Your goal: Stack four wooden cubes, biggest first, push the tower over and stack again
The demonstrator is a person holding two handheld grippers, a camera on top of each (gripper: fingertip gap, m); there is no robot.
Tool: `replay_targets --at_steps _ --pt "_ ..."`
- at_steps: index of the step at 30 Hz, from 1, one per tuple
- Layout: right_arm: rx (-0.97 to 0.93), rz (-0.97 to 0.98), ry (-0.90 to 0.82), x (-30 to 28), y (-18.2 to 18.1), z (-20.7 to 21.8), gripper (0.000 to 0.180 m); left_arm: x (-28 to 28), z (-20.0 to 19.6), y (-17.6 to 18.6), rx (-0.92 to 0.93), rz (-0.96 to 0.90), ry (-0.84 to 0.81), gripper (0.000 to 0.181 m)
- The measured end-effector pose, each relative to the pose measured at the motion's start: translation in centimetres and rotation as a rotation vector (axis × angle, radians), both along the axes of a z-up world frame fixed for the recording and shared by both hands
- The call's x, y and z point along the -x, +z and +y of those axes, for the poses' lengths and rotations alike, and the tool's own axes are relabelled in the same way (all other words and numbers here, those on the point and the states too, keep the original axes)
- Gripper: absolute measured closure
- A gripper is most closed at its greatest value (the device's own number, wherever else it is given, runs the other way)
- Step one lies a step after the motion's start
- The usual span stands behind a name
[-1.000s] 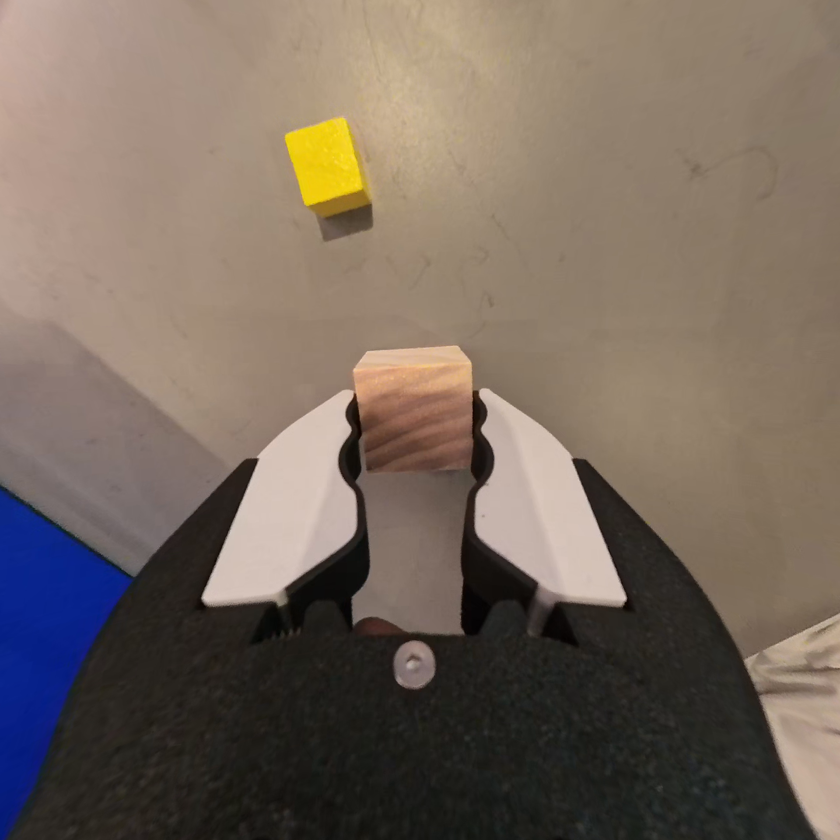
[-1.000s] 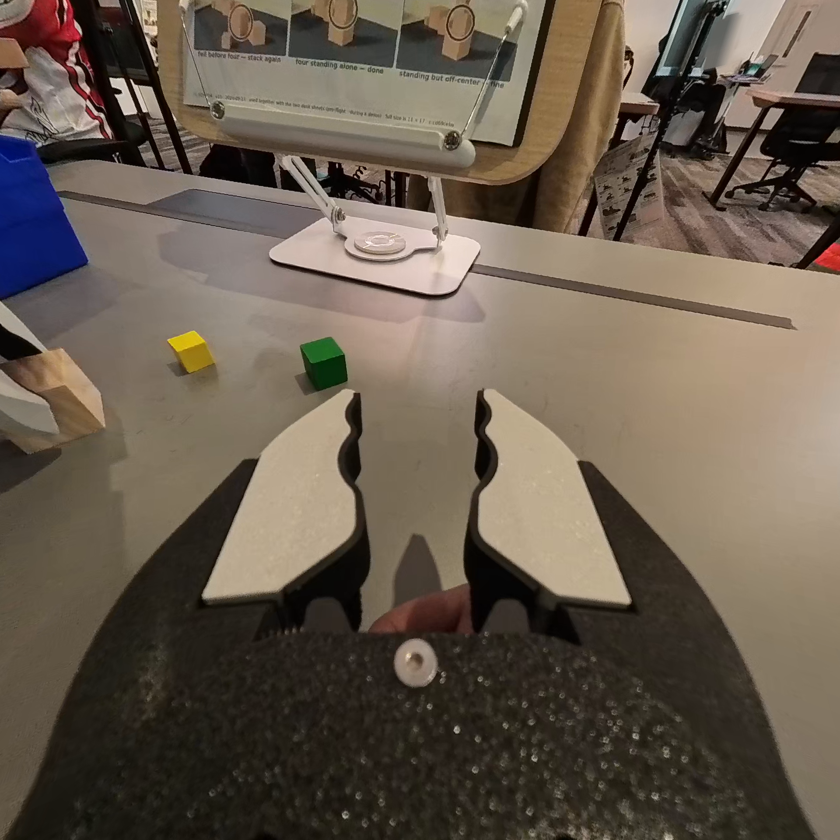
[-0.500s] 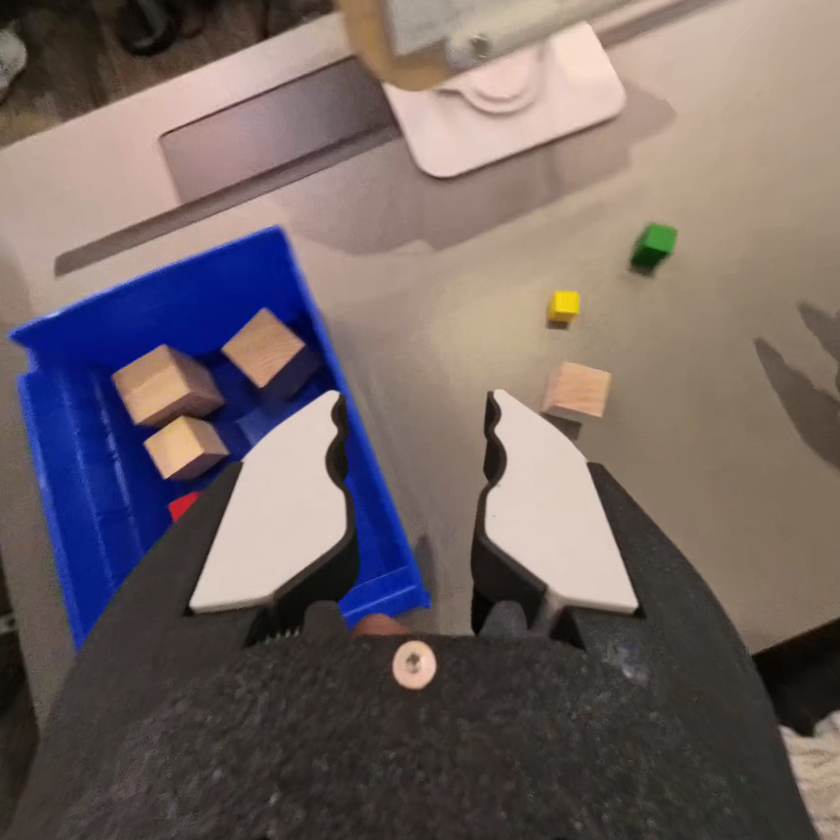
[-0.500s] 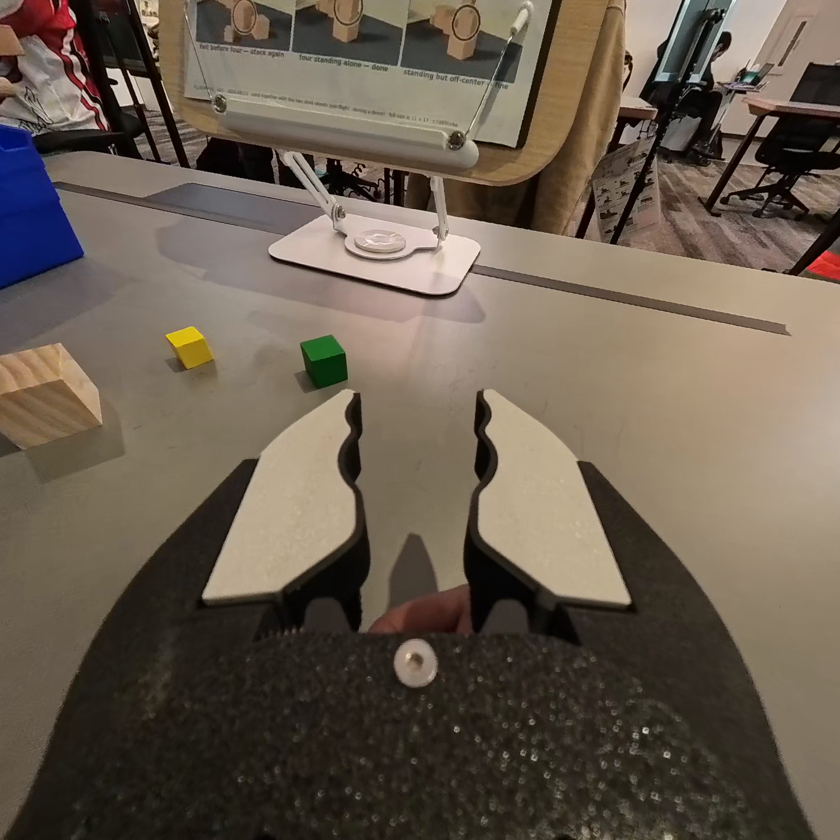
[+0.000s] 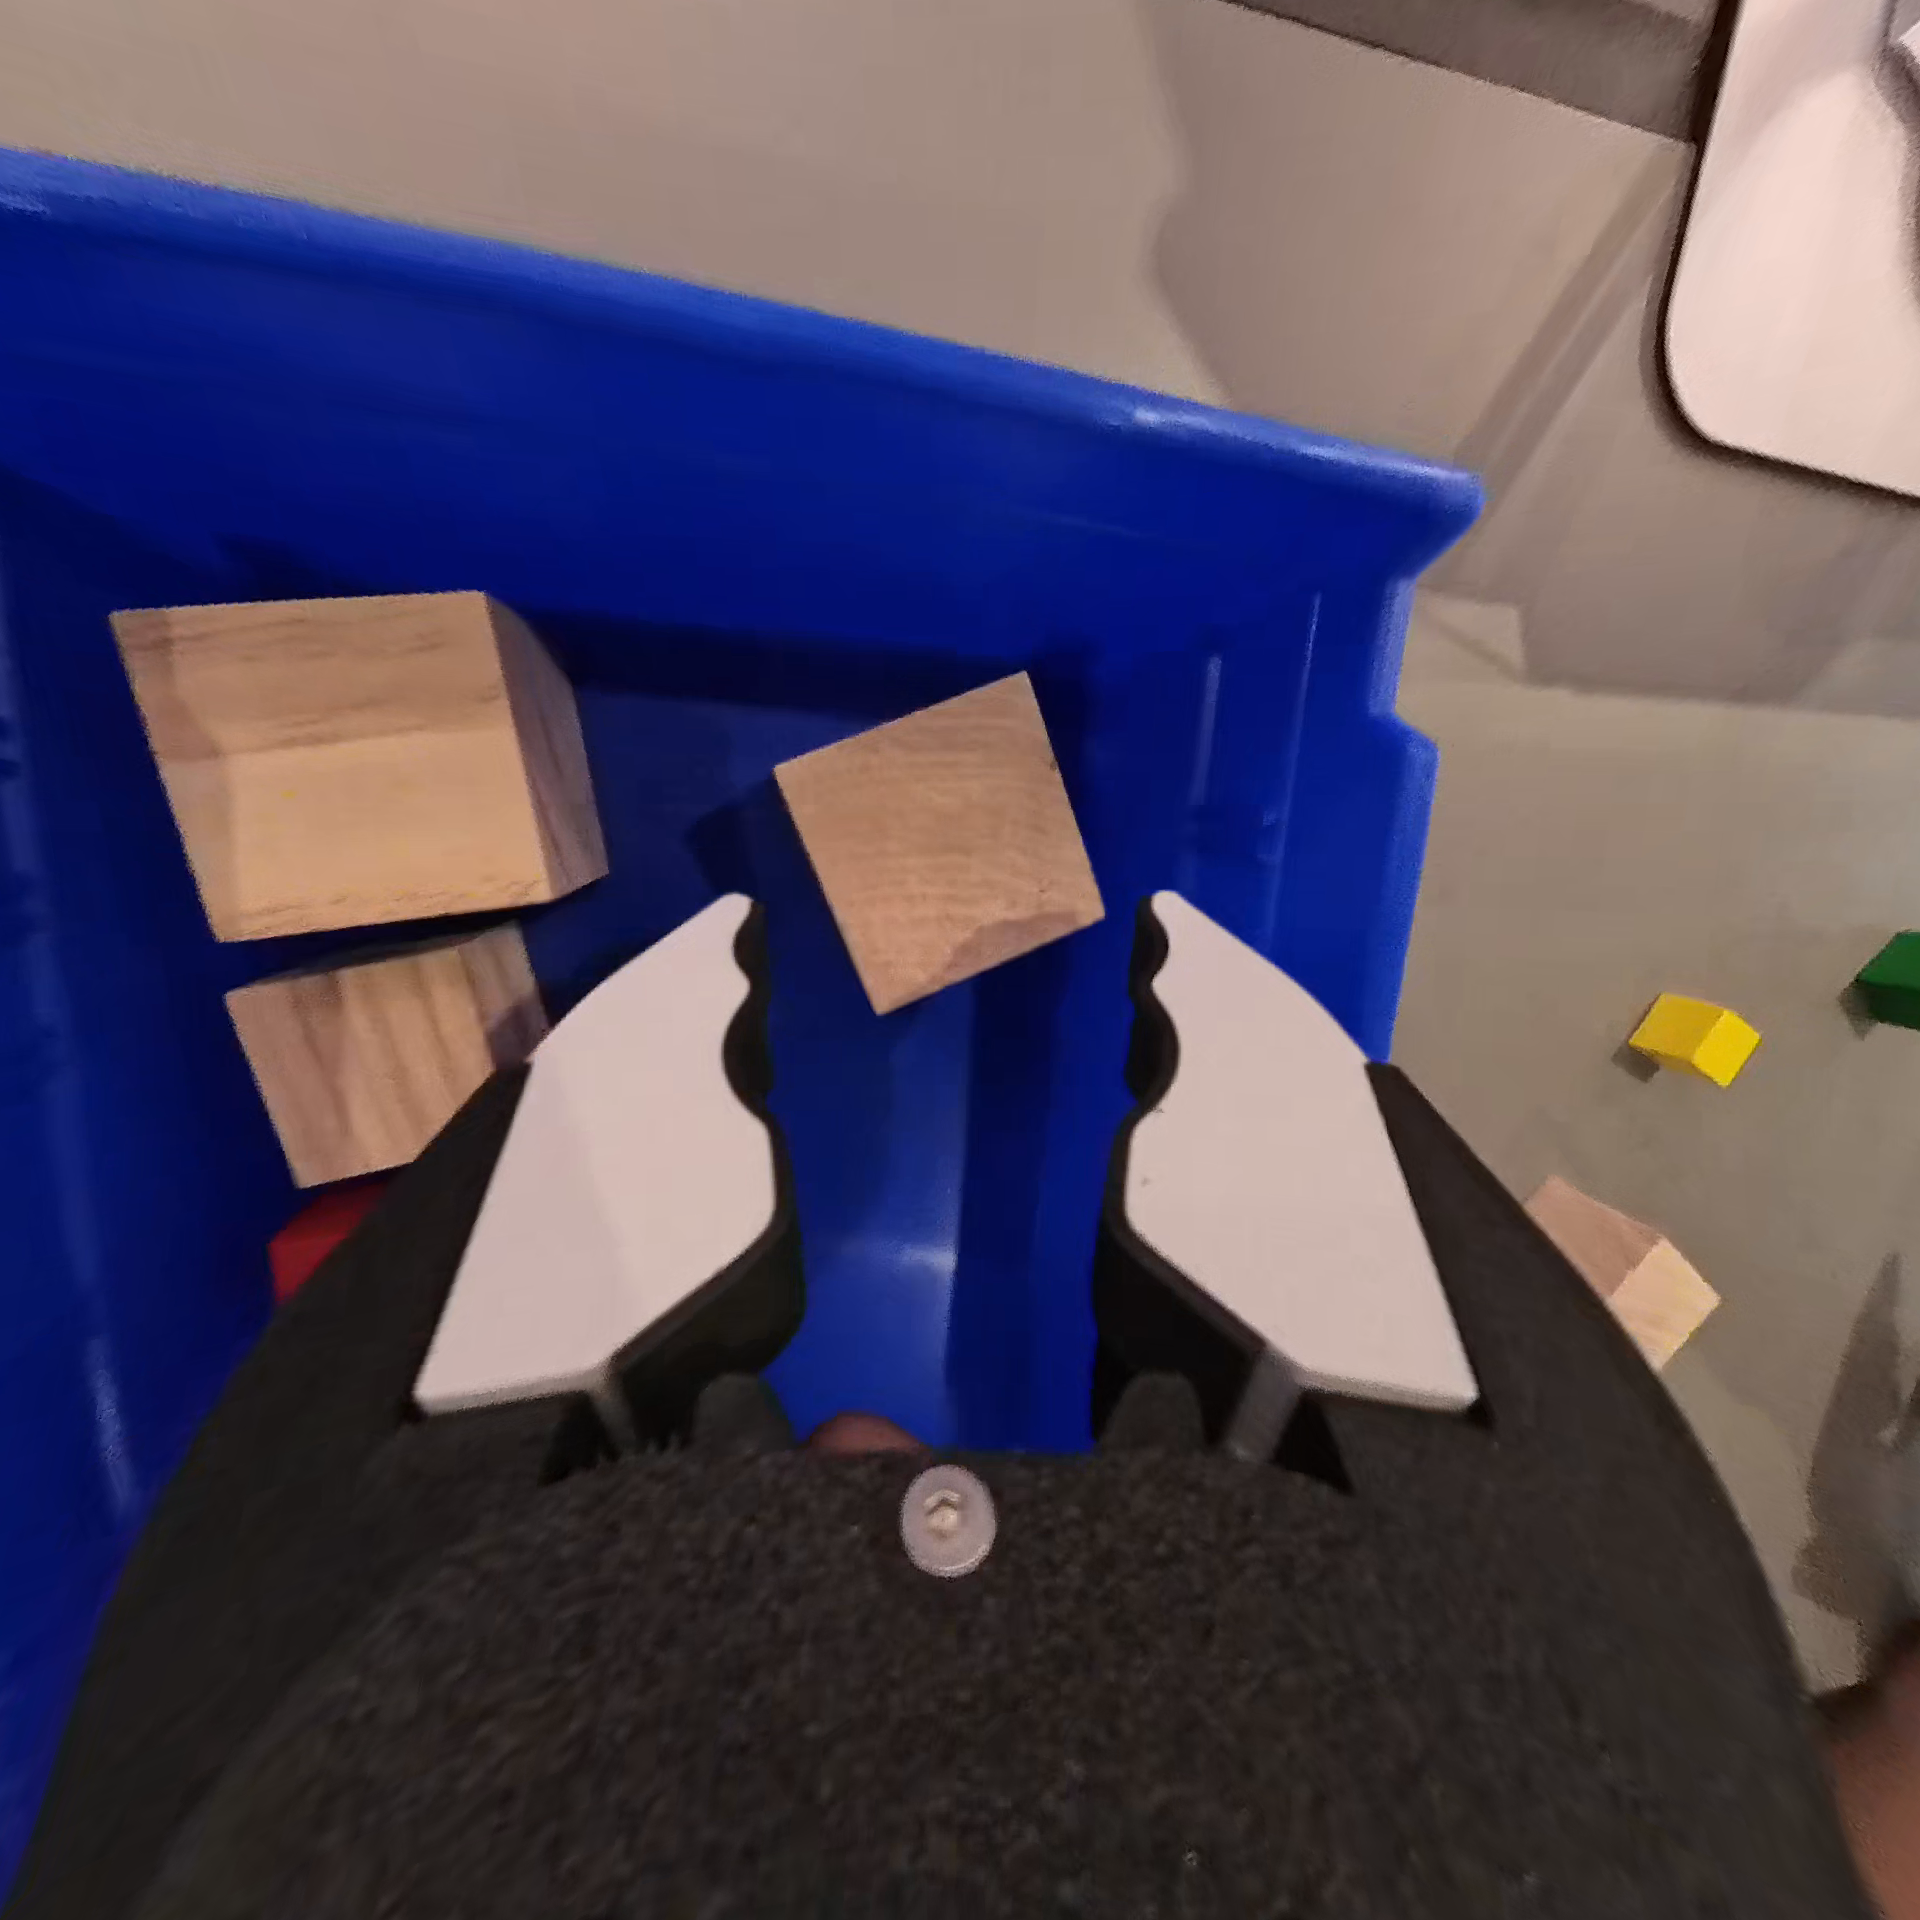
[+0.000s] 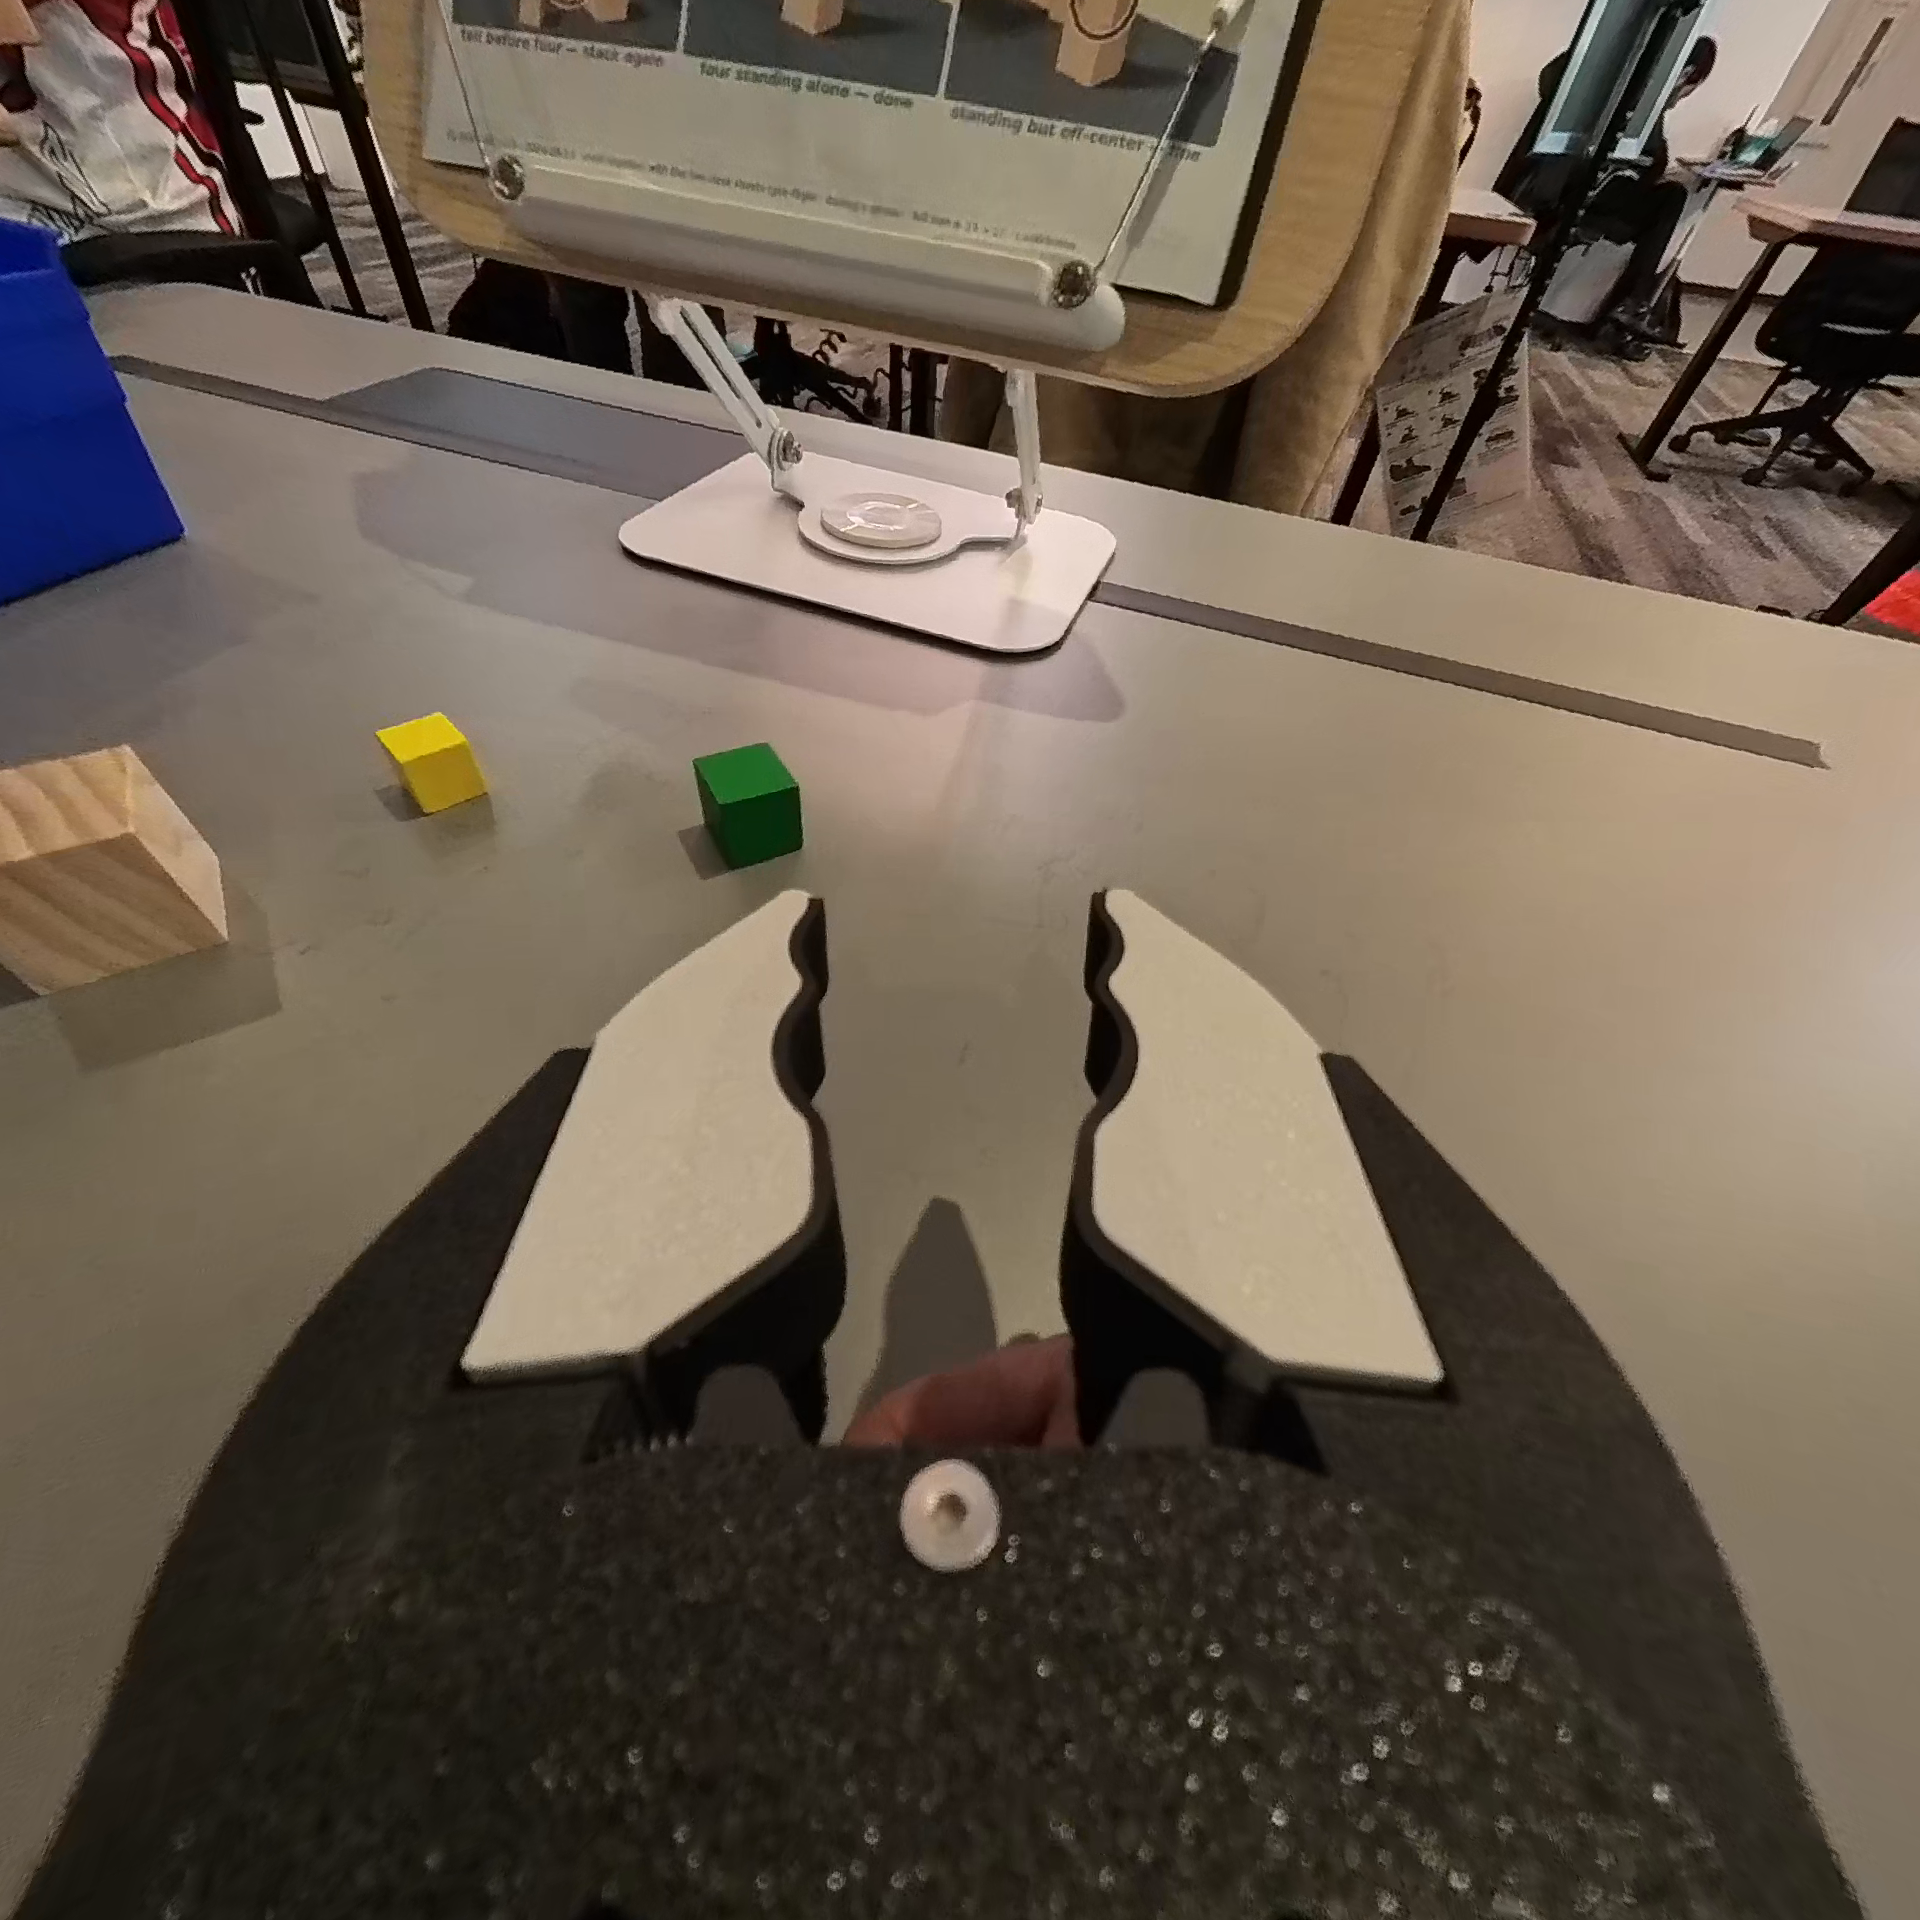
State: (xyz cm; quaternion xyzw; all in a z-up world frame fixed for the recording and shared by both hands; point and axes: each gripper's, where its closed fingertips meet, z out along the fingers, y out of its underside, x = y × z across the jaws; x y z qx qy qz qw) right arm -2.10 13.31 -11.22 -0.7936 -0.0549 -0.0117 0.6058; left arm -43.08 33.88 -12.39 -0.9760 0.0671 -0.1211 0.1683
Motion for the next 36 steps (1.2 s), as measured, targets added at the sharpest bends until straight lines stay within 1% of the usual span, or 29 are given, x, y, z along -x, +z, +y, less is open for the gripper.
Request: replay_targets --at_steps 3,5,9,11,15,17,19,22,24,27,28,30,33,34,36 --pt "0.003 -0.018 0.001 0.1 0.0 0.0 0.132 0.3 0.5 -1.3 0.041 0.071 0.02 0.111" --pt "-0.004 -0.014 -0.001 0.1 0.0 0.0 0.132 0.2 0.9 -2.2 0.062 0.085 0.045 0.107" --pt "-0.001 -0.007 0.002 0.1 0.0 0.0 0.132 -0.4 1.0 -3.7 0.104 0.091 0.047 0.108" --pt "0.0 -0.013 0.004 0.1 0.0 0.0 0.132 -0.6 1.0 -4.2 0.117 0.1 0.042 0.113" --pt "0.004 -0.02 0.01 0.3 -0.1 0.0 0.132 -0.2 0.7 -4.2 0.138 0.129 0.018 0.115" --pt "0.002 -0.021 0.01 0.3 0.0 0.0 0.132 0.7 0.6 -3.9 0.13 0.161 0.014 0.115" --pt "0.002 -0.02 0.01 0.3 0.0 0.0 0.132 1.1 0.4 -2.8 0.109 0.144 -0.002 0.115" --pt "0.002 -0.027 0.011 0.3 -0.1 0.0 0.132 0.7 0.0 0.9 0.024 0.079 -0.064 0.115" --pt "0.0 -0.029 0.009 0.3 0.0 0.0 0.132 -0.2 -0.9 4.4 -0.049 0.054 -0.144 0.115" --pt "-0.004 -0.015 0.004 0.1 0.0 0.0 0.132 -3.2 -3.5 9.6 -0.158 0.023 -0.317 0.115" --pt "-0.007 -0.007 0.002 0.1 0.1 0.0 0.132 -4.5 -4.6 11.1 -0.2 0.026 -0.397 0.115" --pt "-0.016 0.011 0.0 -0.1 0.2 -0.1 0.132 -7.5 -7.4 13.3 -0.284 0.063 -0.609 0.115" --pt "-0.027 0.031 -0.003 -0.3 0.4 -0.2 0.132 -12.7 -12.9 14.3 -0.324 0.068 -0.94 0.116" --pt "-0.028 0.034 -0.004 -0.3 0.4 -0.2 0.132 -14.5 -14.5 14.0 -0.316 0.057 -1.026 0.116" --pt "-0.028 0.036 -0.003 -0.3 0.4 -0.3 0.132 -17.3 -16.3 12.5 -0.288 0.082 -1.138 0.116"
